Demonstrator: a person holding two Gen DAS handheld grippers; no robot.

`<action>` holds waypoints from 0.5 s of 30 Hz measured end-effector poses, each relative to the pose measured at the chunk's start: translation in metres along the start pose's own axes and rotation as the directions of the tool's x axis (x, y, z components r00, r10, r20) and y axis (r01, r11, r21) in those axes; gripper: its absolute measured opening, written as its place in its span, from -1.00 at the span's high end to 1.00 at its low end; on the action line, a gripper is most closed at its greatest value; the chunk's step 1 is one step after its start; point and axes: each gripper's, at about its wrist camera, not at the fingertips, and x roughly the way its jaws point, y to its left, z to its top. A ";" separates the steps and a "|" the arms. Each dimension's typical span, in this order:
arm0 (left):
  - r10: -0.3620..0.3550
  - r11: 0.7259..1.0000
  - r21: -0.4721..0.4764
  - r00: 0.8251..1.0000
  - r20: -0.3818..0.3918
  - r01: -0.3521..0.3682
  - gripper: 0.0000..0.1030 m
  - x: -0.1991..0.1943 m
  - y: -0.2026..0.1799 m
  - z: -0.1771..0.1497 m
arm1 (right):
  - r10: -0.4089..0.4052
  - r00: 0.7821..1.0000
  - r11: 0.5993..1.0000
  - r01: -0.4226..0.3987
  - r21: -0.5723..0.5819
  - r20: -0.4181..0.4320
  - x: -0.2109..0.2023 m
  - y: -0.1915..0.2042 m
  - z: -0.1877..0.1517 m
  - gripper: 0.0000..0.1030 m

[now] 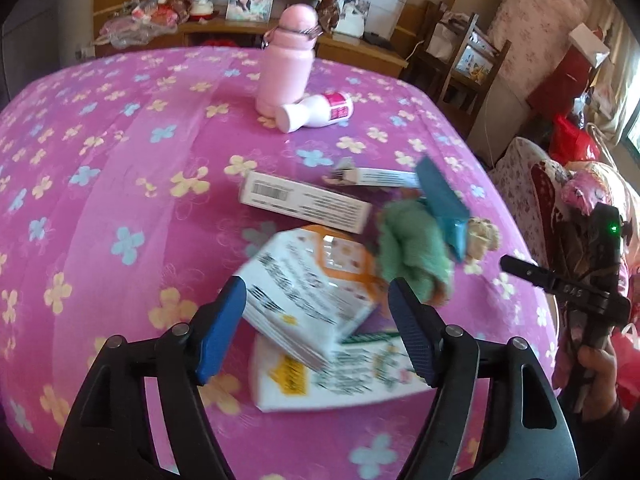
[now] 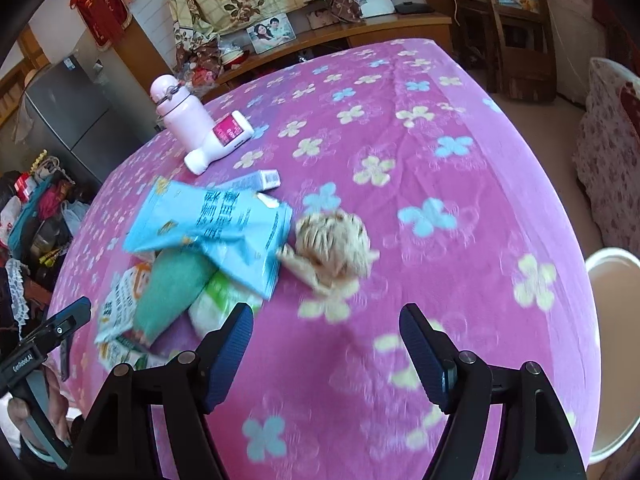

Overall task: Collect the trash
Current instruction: 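Grasp the crumpled brown paper ball with the right tool while the left tool grasps the white-orange snack bag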

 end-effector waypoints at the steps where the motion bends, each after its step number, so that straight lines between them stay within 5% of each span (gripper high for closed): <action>1: 0.002 1.000 0.005 1.000 -0.014 -0.002 -0.41 0.006 0.006 0.004 | -0.005 1.000 1.000 0.005 -0.001 0.005 0.002 0.000 0.003 -0.43; 15: -0.078 0.990 0.094 0.974 -0.213 0.100 -0.41 0.076 0.011 0.025 | -0.007 1.000 0.999 0.007 -0.035 0.002 0.039 0.000 0.030 -0.48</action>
